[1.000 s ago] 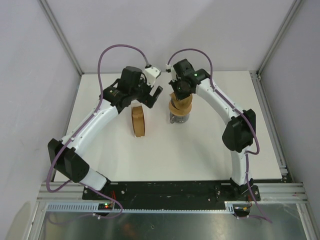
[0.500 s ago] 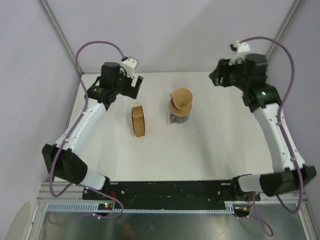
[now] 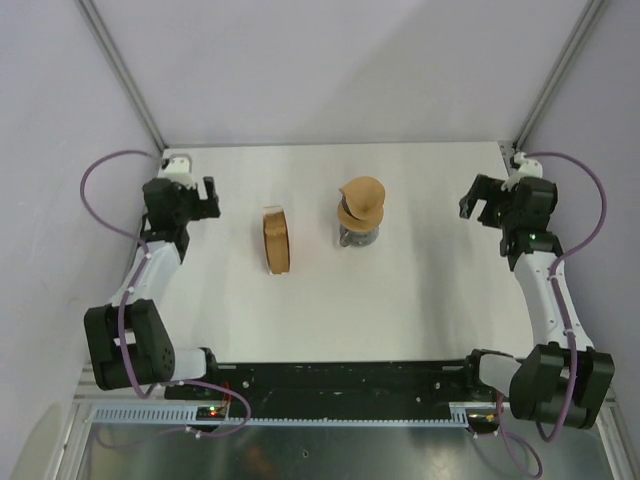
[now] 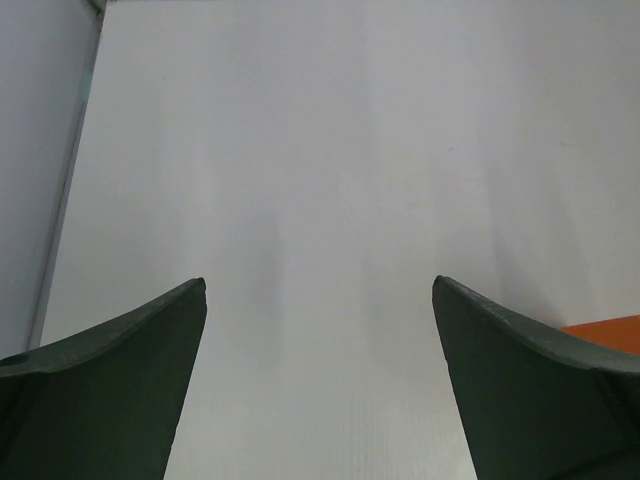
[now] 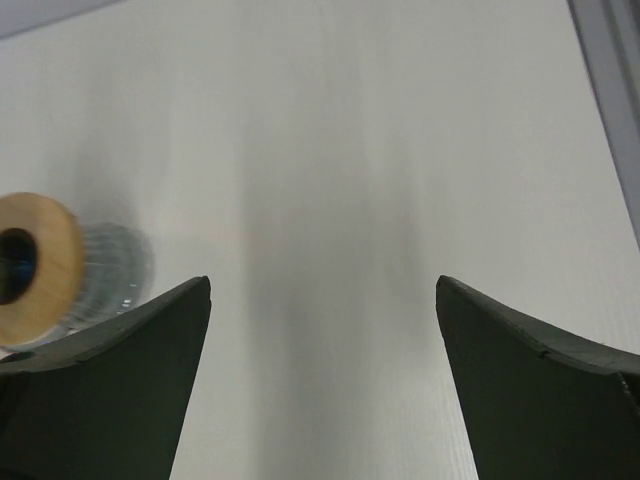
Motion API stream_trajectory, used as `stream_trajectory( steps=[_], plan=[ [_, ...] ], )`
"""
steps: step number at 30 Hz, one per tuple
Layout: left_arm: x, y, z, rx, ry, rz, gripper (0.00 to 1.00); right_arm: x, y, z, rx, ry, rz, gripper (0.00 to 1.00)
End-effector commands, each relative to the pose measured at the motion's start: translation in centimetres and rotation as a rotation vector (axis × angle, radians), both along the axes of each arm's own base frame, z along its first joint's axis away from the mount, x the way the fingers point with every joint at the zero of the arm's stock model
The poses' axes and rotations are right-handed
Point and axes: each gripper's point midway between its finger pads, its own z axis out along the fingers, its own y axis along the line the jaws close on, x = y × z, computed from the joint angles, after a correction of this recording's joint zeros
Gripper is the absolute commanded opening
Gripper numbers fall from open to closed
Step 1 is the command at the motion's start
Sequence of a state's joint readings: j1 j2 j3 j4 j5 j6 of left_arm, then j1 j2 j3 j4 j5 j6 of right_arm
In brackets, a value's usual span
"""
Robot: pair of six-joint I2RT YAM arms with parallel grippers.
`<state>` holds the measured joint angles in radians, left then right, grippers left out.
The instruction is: Place the coffee filter in the dripper
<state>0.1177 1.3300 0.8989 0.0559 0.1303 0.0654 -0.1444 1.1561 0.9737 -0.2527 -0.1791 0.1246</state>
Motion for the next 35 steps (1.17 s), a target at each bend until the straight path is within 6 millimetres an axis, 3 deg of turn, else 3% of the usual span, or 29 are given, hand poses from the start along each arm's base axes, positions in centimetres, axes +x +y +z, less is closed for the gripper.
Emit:
stream_trajectory(
  steps=[1, 6, 13, 23, 35],
  plan=[
    [0.3, 1.0, 3.2, -0.046, -0.245, 0.012, 1.00, 0.3, -3.0, 2.3, -0.080, -0.181, -0.117, 0.99],
    [-0.4, 2.1, 0.5, -0.022, -0.225, 0.066, 1.00, -0.1, -4.0, -0.7, -0.087, -0.211, -0.161, 1.00],
    [-1.3, 1.7, -0.5, -0.082, -0.315, 0.079, 1.00, -0.8, -4.7, -4.0, -0.102, -0.252, -0.207, 0.99],
    [-1.9, 1.6, -2.3, -0.113, -0.306, 0.098, 1.00, -1.6, -4.2, -5.6, -0.105, -0.310, -0.191, 0.99],
    [-2.4, 0.9, -2.2, -0.107, -0.344, 0.056, 1.00, -1.7, -4.0, -7.2, -0.100, -0.318, -0.181, 0.99]
  ],
)
